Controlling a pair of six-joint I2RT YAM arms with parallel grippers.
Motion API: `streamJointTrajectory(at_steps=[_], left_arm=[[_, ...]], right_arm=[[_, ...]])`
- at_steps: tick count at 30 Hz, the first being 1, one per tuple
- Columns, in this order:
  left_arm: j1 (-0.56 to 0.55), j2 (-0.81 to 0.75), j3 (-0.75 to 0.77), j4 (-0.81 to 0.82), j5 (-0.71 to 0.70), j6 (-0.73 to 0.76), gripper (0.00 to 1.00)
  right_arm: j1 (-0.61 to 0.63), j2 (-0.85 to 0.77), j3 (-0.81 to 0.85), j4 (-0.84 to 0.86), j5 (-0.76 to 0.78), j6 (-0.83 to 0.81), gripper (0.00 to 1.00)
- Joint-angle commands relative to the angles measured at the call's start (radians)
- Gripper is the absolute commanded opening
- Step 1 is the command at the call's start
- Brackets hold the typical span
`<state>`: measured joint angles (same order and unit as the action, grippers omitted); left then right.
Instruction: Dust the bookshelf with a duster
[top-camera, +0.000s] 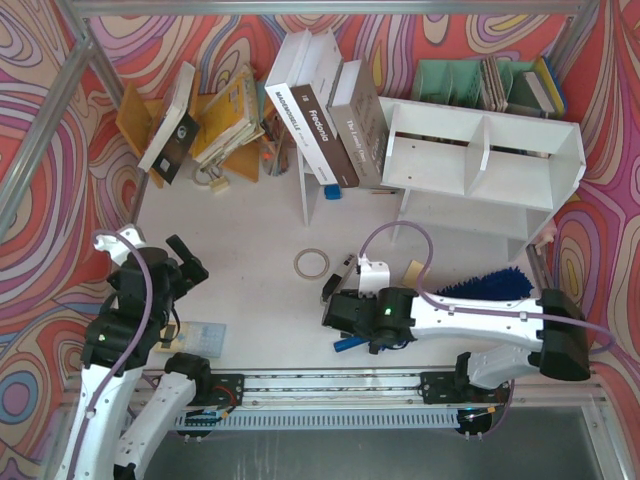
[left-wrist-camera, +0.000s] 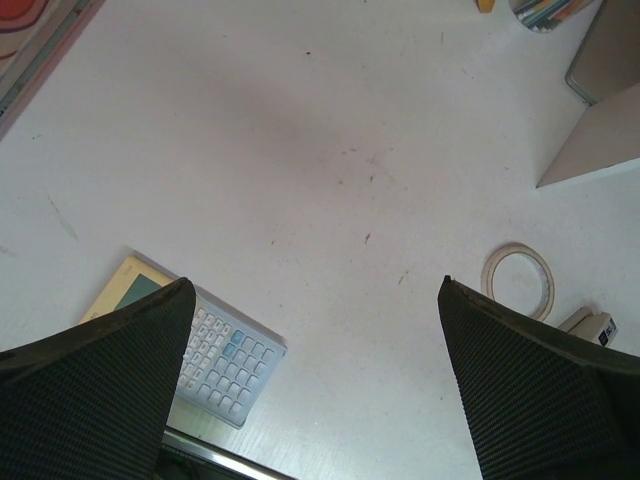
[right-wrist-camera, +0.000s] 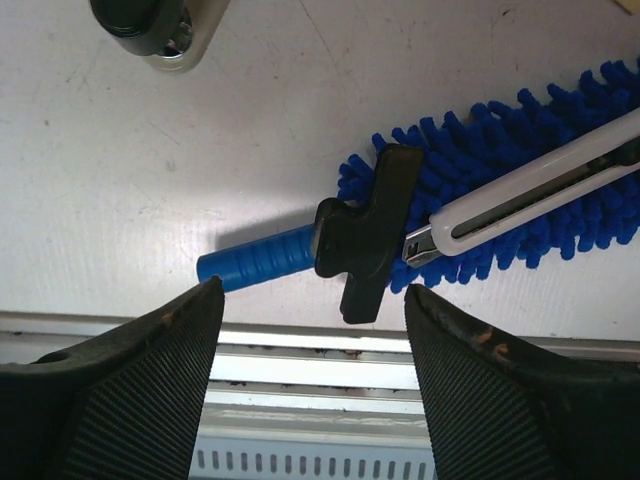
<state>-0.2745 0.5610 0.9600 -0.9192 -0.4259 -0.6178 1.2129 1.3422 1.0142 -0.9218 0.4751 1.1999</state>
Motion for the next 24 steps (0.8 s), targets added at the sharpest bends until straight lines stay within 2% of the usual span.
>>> streamJointTrajectory(at_steps=[1,5,13,17,24], left_arm=[[-0.001,-0.008,-0.014,-0.016,0.012,-0.014,0.98],[-0.002,-0.012,-0.017,-0.012,0.019,-0.013,0.98],[-0.002,-0.017,-0.018,-0.015,0.017,-0.017,0.98],[-0.002,-0.026,-0.02,-0.014,0.012,-0.018,0.98],[-0.003,-0.023,-0.02,-0.012,0.017,-0.017,0.98]], right_arm=[[0.01,0.044,0.023,-0.048,0.044,0.09,0.66],[0.011,0.094,0.048,-0.055,0.04,0.099,0.58],[0.01,0.195,0.103,-0.118,0.036,0.136,0.53],[0.01,0.224,0.115,-0.159,0.042,0.175,0.47],[0.011,0.26,0.125,-0.167,0.046,0.178,0.46]])
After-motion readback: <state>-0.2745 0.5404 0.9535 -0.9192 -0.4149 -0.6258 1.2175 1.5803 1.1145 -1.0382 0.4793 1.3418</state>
